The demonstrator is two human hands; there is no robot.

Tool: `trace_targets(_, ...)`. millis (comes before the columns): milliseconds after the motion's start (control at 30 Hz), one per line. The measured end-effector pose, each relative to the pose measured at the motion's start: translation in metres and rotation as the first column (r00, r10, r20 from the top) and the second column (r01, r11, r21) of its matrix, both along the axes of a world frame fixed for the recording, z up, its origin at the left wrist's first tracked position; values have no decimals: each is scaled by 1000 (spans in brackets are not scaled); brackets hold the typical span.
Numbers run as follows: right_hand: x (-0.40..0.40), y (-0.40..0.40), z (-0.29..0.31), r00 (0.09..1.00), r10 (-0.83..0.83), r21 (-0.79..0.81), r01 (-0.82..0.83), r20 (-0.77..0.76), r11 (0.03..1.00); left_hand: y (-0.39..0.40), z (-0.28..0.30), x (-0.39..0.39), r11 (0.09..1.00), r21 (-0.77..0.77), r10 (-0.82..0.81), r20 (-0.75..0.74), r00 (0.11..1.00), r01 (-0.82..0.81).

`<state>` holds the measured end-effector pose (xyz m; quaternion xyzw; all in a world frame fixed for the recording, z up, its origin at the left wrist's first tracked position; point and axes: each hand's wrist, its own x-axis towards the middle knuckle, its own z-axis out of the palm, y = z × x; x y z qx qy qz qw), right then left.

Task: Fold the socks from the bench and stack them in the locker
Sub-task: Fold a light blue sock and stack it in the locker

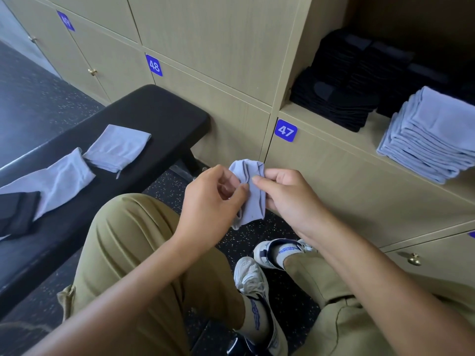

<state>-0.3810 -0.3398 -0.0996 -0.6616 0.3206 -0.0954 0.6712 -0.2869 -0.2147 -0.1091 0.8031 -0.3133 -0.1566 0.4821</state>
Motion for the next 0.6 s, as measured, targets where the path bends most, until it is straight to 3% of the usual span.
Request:
trace_targets(233,2,0,-6,998,5,-91,-12,-69,996,0,2,3,997,-58,36,-133,990,-44)
trace_targets(500,-2,-5,6,995,-97,115,98,-17,989,-17,6,-6,998,-66,-19,-171,985,7)
trace_targets(600,-3,-9,13,996,-88,120,88,-9,989,-23,9,-3,995,-90,-56,-173,983,41)
